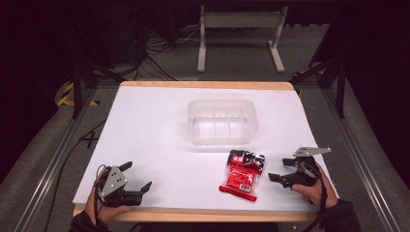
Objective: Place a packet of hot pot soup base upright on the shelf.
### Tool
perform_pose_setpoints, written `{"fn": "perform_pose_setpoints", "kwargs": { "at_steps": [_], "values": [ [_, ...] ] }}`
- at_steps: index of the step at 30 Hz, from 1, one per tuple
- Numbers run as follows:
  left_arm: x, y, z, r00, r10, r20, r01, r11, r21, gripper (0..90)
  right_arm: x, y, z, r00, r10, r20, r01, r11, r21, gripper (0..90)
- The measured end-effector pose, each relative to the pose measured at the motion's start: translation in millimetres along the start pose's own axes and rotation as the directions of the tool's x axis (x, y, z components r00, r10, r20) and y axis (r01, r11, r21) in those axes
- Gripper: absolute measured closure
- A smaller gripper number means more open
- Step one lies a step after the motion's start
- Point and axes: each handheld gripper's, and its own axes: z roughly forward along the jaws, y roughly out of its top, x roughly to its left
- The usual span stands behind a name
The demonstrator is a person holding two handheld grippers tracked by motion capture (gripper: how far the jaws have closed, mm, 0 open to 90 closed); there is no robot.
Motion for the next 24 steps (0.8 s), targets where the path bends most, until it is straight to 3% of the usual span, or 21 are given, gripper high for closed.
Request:
{"fn": "perform_pose_setpoints", "kwargs": {
  "at_steps": [1, 4, 9, 13, 15, 16, 17, 18, 20, 22, 24],
  "values": [
    [-1.1, -0.3, -0.9, 1.0, 0.003, 0.004, -0.003, 1.0, 0.001, 8.4, 2.4, 4.7, 9.9, 0.9994, 0.015, -0.031, -0.015, 1.0, 0.015, 2.8],
    [-1.5, -1.8, -2.1, 1.0, 0.0, -0.002, 0.0, 1.0, 0.007, 8.5, 6.7, 11.1, 18.8, 0.9994, 0.019, -0.03, -0.018, 1.0, 0.018, 1.3],
    [-3.7, -3.1, -4.0, 0.9998, 0.012, -0.014, -0.012, 0.9998, 0.013, 8.6, 10.4, 18.5, 30.4, 0.9947, 0.052, -0.089, -0.051, 0.999, 0.007, 0.3],
    [-3.4, -4.0, -4.1, 0.9998, 0.005, -0.02, -0.005, 0.9997, 0.022, 8.7, 12.7, 27.1, 43.2, 0.9832, 0.065, -0.171, -0.065, 0.998, 0.007, 0.4],
    [-4.2, -3.9, -2.8, 0.9998, 0.007, -0.016, -0.006, 0.9996, 0.028, 8.7, 10.8, 31.1, 49.0, 0.9661, 0.088, -0.243, -0.089, 0.996, 0.01, 0.4],
    [-4.5, -3.8, -2.0, 0.9998, 0.013, -0.013, -0.013, 0.9994, 0.031, 8.7, 9.4, 33.2, 52.2, 0.9534, 0.113, -0.28, -0.114, 0.993, 0.012, 0.4],
    [-5.3, -3.8, -1.2, 0.9999, 0.012, -0.009, -0.012, 0.9993, 0.035, 8.7, 8.5, 35.5, 57.9, 0.9278, 0.142, -0.345, -0.145, 0.989, 0.018, 0.5],
    [-5.5, -3.8, -0.3, 0.9997, 0.021, -0.01, -0.021, 0.9991, 0.038, 8.7, 8.5, 35.5, 57.9, 0.9278, 0.142, -0.345, -0.145, 0.989, 0.018, 0.5],
    [-6.5, -3.8, 0.1, 0.9998, 0.02, -0.007, -0.02, 0.9988, 0.044, 8.7, 11.1, 38.2, 63.1, 0.9179, 0.14, -0.371, -0.142, 0.99, 0.022, 1.4],
    [-6.5, -3.9, -0.2, 0.9996, 0.025, -0.011, -0.024, 0.9988, 0.043, 8.8, 13.4, 40.1, 67.0, 0.917, 0.138, -0.374, -0.14, 0.99, 0.021, 6.8],
    [-6.8, -4.2, 0.1, 0.9995, 0.029, -0.01, -0.028, 0.9986, 0.044, 9.0, 16.5, 41.9, 69.2, 0.9301, 0.117, -0.348, -0.119, 0.993, 0.016, 17.9]
  ]
}}
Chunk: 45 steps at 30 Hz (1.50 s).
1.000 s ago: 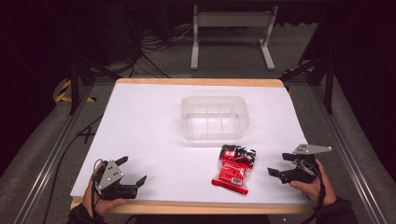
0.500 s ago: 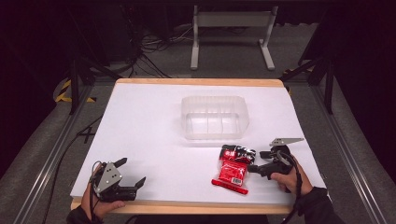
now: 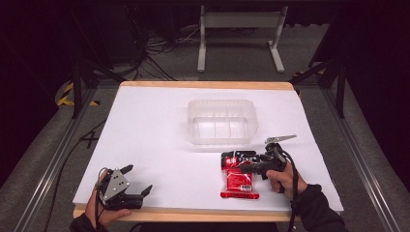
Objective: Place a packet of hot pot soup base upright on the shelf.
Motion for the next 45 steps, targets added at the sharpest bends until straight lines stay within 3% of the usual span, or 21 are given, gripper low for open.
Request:
{"fn": "perform_pose_setpoints", "kwargs": {
  "at_steps": [3, 4, 6, 9, 12, 19, 20, 21, 23, 25, 26, 27, 30, 34, 39, 40, 41, 45],
  "values": [
    [-1.9, 0.1, 1.0, 0.9998, 0.019, -0.005, -0.019, 0.9997, 0.012, 9.0, 2.6, 2.2, 8.1, 0.9994, -0.001, 0.036, 0.001, 1.0, 0.006, 41.2],
    [-2.4, 0.2, 1.2, 0.9996, 0.027, -0.004, -0.027, 0.9995, 0.015, 9.0, 5.6, 4.0, 12.3, 0.9968, -0.02, 0.078, 0.019, 1.0, 0.02, 53.7],
    [-2.4, 0.2, 1.3, 0.9996, 0.027, -0.004, -0.027, 0.9995, 0.015, 9.0, 7.5, 5.2, 15.5, 0.9931, -0.029, 0.113, 0.026, 0.999, 0.029, 66.1],
    [-1.9, 0.0, 1.5, 0.9996, 0.027, -0.005, -0.026, 0.9995, 0.015, 9.2, 8.7, 5.9, 17.8, 0.9891, -0.046, 0.14, 0.041, 0.998, 0.041, 81.5],
    [-1.9, -0.1, 1.0, 0.9997, 0.025, -0.007, -0.025, 0.9996, 0.014, 9.2, 10.0, 5.7, 14.8, 0.9908, -0.067, 0.117, 0.064, 0.997, 0.031, 90.0],
    [-1.9, 0.1, 0.1, 0.9998, 0.02, -0.005, -0.02, 0.9997, 0.01, 9.2, 16.5, 6.8, 1.9, 0.9913, -0.11, 0.073, 0.11, 0.994, 0.005, 90.0],
    [-1.6, 0.1, 0.1, 0.9998, 0.019, -0.005, -0.019, 0.9998, 0.007, 9.2, 19.4, 7.7, -0.9, 0.9902, -0.12, 0.072, 0.12, 0.993, -0.001, 90.0],
    [-1.0, 0.2, -0.4, 0.9998, 0.021, -0.004, -0.021, 0.9997, 0.009, 9.4, 29.8, 10.7, -7.6, 0.9846, -0.16, 0.071, 0.162, 0.987, -0.022, 90.0],
    [-0.7, 0.1, -0.9, 0.9998, 0.019, -0.006, -0.019, 0.9998, 0.006, 9.3, 34.0, 11.9, -10.1, 0.9822, -0.173, 0.073, 0.176, 0.984, -0.027, 90.0],
    [0.0, 0.1, -1.8, 0.9998, 0.017, -0.006, -0.017, 0.9999, 0.001, 9.3, 52.7, 15.7, -21.2, 0.9697, -0.231, 0.08, 0.236, 0.97, -0.061, 90.0],
    [0.4, 0.1, -2.3, 0.9999, 0.014, -0.008, -0.014, 0.9999, 0.0, 9.3, 52.7, 15.7, -21.2, 0.9697, -0.231, 0.08, 0.236, 0.97, -0.061, 90.0],
    [0.8, -0.1, -2.7, 0.9999, 0.011, -0.01, -0.011, 0.9999, -0.002, 9.3, 65.4, 17.8, -29.0, 0.9579, -0.272, 0.092, 0.28, 0.957, -0.082, 90.0],
    [1.5, -0.7, -2.6, 0.9999, 0.011, -0.005, -0.011, 0.9999, -0.003, 9.0, 74.1, 19.4, -34.5, 0.9503, -0.294, 0.102, 0.303, 0.949, -0.09, 90.0],
    [3.5, -0.6, -3.9, 1.0, 0.0, -0.008, 0.0, 0.9999, -0.01, 8.8, 91.0, 23.0, -45.3, 0.9333, -0.34, 0.117, 0.353, 0.927, -0.124, 90.0],
    [3.1, -1.1, -4.4, 1.0, -0.006, -0.005, 0.006, 0.9999, -0.011, 8.7, 104.3, 26.7, -55.8, 0.9174, -0.365, 0.158, 0.387, 0.911, -0.144, 90.0],
    [3.6, -0.9, -3.9, 1.0, 0.0, -0.007, 0.0, 1.0, -0.009, 8.7, 107.1, 27.6, -57.8, 0.9087, -0.372, 0.19, 0.399, 0.908, -0.131, 90.0],
    [3.9, -0.8, -3.4, 1.0, 0.0, -0.005, 0.0, 1.0, -0.008, 8.7, 109.9, 28.6, -61.0, 0.9056, -0.379, 0.191, 0.406, 0.905, -0.13, 90.0],
    [4.9, -0.6, -3.1, 1.0, -0.002, -0.006, 0.002, 0.9999, -0.011, 8.6, 114.2, 29.8, -66.3, 0.9003, -0.379, 0.213, 0.412, 0.901, -0.138, 90.0]
  ]
}}
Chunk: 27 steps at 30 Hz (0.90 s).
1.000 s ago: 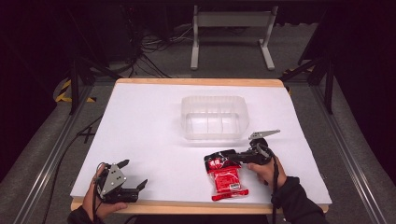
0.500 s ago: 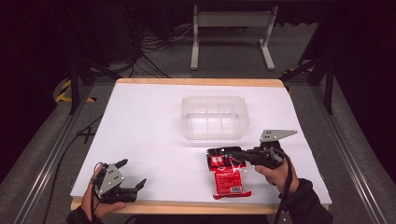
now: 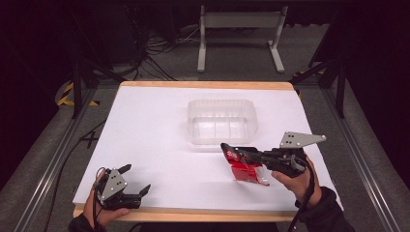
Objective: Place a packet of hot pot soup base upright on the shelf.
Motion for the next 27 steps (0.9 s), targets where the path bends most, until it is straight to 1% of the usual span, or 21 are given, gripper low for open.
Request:
{"fn": "perform_pose_setpoints", "kwargs": {
  "at_steps": [2, 3, 4, 6, 7, 9, 10, 12, 13, 15, 17, 19, 21, 22, 27],
  "values": [
    [0.4, 0.1, 0.2, 1.0, 0.0, 0.001, 0.0, 1.0, -0.004, 8.6, 0.6, 3.1, -6.2, 0.9999, 0.007, 0.014, -0.007, 1.0, -0.017, 90.0],
    [0.3, 0.2, 0.3, 1.0, -0.002, 0.003, 0.002, 1.0, -0.006, 8.6, 0.6, 3.1, -6.2, 0.9999, 0.007, 0.014, -0.007, 1.0, -0.017, 90.0],
    [0.9, 0.6, 0.6, 1.0, -0.001, 0.005, 0.001, 1.0, -0.009, 8.6, 0.3, 5.5, -9.2, 0.9992, 0.004, 0.039, -0.003, 1.0, -0.02, 90.0],
    [1.7, 1.3, 1.5, 1.0, -0.004, 0.008, 0.004, 0.9999, -0.012, 8.6, -0.9, 8.5, -11.1, 0.9987, 0.015, 0.049, -0.014, 1.0, -0.024, 90.0],
    [2.3, 2.1, 2.1, 1.0, 0.001, 0.01, -0.001, 0.9999, -0.015, 8.6, -1.1, 10.7, -11.9, 0.9983, 0.013, 0.057, -0.011, 1.0, -0.025, 90.0],
    [3.3, 3.9, 3.6, 0.9999, -0.003, 0.014, 0.003, 0.9997, -0.023, 8.6, -0.8, 16.2, -13.9, 0.9975, 0.01, 0.069, -0.008, 1.0, -0.029, 90.0],
    [3.3, 3.9, 3.6, 0.9999, -0.003, 0.014, 0.003, 0.9997, -0.023, 8.6, -0.8, 16.2, -13.9, 0.9975, 0.01, 0.069, -0.008, 1.0, -0.029, 90.0],
    [4.9, 6.1, 6.7, 0.9998, -0.003, 0.018, 0.003, 0.9995, -0.031, 8.6, 0.3, 25.2, -16.7, 0.9962, 0.001, 0.088, 0.003, 0.999, -0.042, 90.0],
    [5.1, 6.8, 7.9, 0.9998, -0.003, 0.02, 0.004, 0.9994, -0.033, 8.6, 0.6, 32.3, -18.3, 0.9942, -0.004, 0.107, 0.01, 0.999, -0.051, 90.0],
    [6.0, 8.9, 10.5, 0.9997, 0.002, 0.026, -0.001, 0.9992, -0.041, 8.6, 0.1, 39.7, -18.6, 0.9926, -0.007, 0.121, 0.015, 0.998, -0.062, 90.0],
    [6.4, 9.7, 11.2, 0.9996, 0.002, 0.028, -0.001, 0.999, -0.044, 8.6, -0.8, 49.3, -17.4, 0.9895, -0.007, 0.144, 0.018, 0.997, -0.07, 90.0],
    [7.4, 12.6, 15.1, 0.9992, 0.002, 0.041, 0.0, 0.9986, -0.052, 8.6, -1.9, 57.1, -15.2, 0.9853, -0.002, 0.171, 0.016, 0.997, -0.079, 90.0],
    [7.4, 13.8, 17.0, 0.9989, 0.008, 0.046, -0.006, 0.9986, -0.053, 8.6, -2.9, 60.7, -13.6, 0.9841, 0.0, 0.177, 0.015, 0.997, -0.082, 90.0],
    [7.2, 14.4, 18.4, 0.9986, 0.013, 0.05, -0.01, 0.9986, -0.052, 8.6, -4.0, 64.8, -11.3, 0.9813, 0.001, 0.193, 0.015, 0.996, -0.085, 90.0],
    [5.3, 14.7, 21.5, 0.9976, 0.023, 0.066, -0.02, 0.9987, -0.046, 8.6, -10.5, 80.4, 5.0, 0.9729, 0.01, 0.231, 0.009, 0.997, -0.082, 90.0]
  ]
}}
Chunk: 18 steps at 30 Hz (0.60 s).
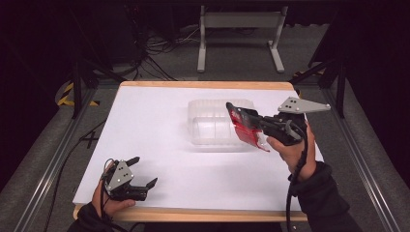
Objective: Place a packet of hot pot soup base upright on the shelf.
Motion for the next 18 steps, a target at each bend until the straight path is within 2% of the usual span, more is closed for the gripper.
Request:
{"fn": "perform_pose_setpoints", "kwargs": {
  "at_steps": [5, 11, 14, 17, 18],
  "values": [
    [-1.8, -0.9, -1.4, 1.0, 0.006, 0.002, -0.006, 1.0, 0.006, 8.6, -6.6, 11.8, 16.0, 0.9995, 0.019, 0.025, -0.019, 1.0, -0.013, 90.0],
    [-3.0, -3.5, -5.2, 1.0, 0.001, -0.008, -0.001, 0.9999, 0.011, 8.6, -18.4, 22.0, 34.9, 0.9958, 0.043, 0.08, -0.042, 0.999, -0.014, 90.0],
    [-3.6, -4.9, -7.4, 0.9999, 0.001, -0.012, -0.001, 0.9999, 0.013, 8.6, -22.6, 23.6, 41.9, 0.9949, 0.059, 0.081, -0.058, 0.998, -0.014, 90.0],
    [-4.0, -6.6, -10.1, 0.9998, -0.004, -0.019, 0.005, 0.9999, 0.013, 8.6, -27.1, 25.3, 53.4, 0.992, 0.069, 0.105, -0.069, 0.998, -0.006, 90.0],
    [-4.1, -7.4, -11.6, 0.9998, -0.006, -0.021, 0.007, 0.9999, 0.014, 8.6, -29.8, 25.8, 58.8, 0.9892, 0.067, 0.131, -0.067, 0.998, -0.003, 90.0]
  ]
}}
